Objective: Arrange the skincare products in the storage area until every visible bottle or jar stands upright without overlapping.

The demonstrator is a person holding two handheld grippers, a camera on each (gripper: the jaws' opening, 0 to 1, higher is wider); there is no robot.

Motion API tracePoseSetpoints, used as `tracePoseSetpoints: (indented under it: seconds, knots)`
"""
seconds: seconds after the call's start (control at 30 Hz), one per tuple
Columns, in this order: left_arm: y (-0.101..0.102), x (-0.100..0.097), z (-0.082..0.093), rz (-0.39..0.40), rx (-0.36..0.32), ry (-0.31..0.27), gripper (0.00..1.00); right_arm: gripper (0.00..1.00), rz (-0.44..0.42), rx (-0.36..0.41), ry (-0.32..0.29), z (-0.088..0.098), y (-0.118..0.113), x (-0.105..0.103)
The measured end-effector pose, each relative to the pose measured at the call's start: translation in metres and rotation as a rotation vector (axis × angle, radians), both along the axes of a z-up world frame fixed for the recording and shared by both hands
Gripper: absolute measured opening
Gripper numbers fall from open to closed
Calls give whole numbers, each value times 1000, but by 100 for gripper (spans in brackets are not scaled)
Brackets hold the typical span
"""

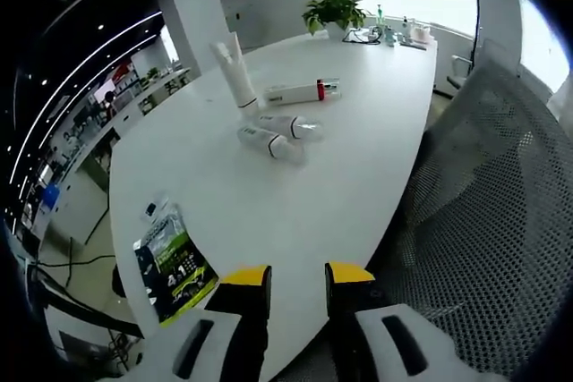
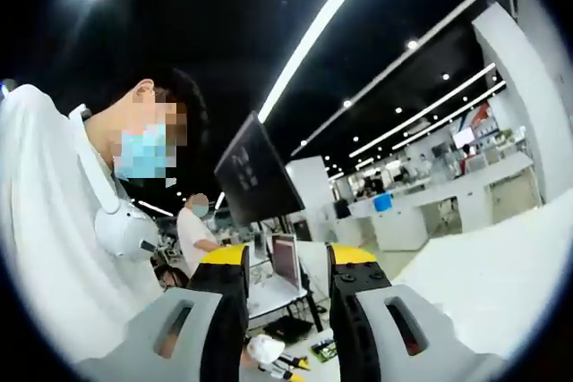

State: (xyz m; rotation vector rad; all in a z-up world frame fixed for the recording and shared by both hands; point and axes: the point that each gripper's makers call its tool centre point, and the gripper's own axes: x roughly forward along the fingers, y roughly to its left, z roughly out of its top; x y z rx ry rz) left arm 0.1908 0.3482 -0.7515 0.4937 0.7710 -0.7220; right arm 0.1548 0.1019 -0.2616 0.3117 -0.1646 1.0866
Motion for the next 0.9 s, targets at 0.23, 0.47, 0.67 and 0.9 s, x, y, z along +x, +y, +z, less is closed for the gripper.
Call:
tracePoseSetpoints:
  seconds: [0.23,0.47,0.67,0.9]
  knots:
    - [1,3,2,10,0,-16,24,42,-65,-95,-117,33,15,22]
    - [1,4,2,9,1,-20,25,44,-230,-301,8,-18,5,82]
    - [5,5,-2,24,23,-7,25,44,-271,-382,130,-60,-1,119]
    - [6,3,-6,41,23,21,25,43,-329,-428,267,-121,3,184]
